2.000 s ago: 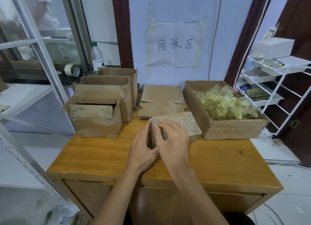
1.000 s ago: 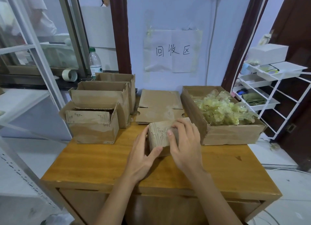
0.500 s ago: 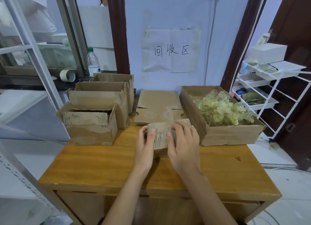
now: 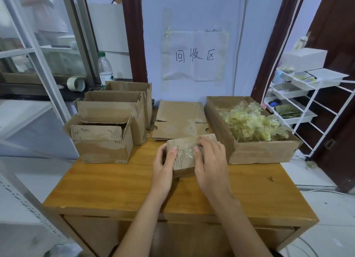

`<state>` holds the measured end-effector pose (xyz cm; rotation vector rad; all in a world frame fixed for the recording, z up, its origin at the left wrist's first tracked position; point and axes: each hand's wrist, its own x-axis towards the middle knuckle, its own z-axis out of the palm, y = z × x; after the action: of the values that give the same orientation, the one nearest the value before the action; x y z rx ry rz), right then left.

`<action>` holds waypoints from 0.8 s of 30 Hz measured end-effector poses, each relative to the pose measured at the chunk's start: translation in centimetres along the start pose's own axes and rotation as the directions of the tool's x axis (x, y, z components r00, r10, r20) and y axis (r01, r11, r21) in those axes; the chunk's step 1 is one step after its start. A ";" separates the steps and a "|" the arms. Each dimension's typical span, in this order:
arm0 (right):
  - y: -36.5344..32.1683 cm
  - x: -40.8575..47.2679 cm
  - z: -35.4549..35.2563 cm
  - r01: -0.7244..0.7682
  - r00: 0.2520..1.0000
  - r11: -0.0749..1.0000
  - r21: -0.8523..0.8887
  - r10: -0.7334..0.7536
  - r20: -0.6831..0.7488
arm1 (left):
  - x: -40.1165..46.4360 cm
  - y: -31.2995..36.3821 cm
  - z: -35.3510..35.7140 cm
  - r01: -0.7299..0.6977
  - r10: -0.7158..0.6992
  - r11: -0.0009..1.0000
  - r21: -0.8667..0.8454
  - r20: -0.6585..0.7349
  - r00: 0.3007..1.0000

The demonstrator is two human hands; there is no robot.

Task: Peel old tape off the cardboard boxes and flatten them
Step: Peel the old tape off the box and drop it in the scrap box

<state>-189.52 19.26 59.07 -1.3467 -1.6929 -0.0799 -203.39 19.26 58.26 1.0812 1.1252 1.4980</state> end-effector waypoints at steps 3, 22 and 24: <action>0.2 0.0 0.1 0.020 1.000 1.000 -0.013 -0.020 0.011 | -0.1 0.1 0.0 0.000 0.000 1.000 -0.004 -0.006 1.000; -0.2 -0.8 0.4 0.111 0.976 0.991 0.069 -0.096 -0.194 | 0.0 -0.4 -0.2 -0.037 0.038 0.998 -0.049 0.011 0.999; -0.3 -0.8 0.3 0.125 0.975 0.991 0.048 -0.114 -0.189 | 0.1 -0.6 -0.3 -0.041 0.042 0.998 -0.041 0.013 0.999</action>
<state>-190.01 18.76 58.49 -1.1553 -1.6041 -0.2165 -203.60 19.42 57.68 1.0913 1.0640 1.5374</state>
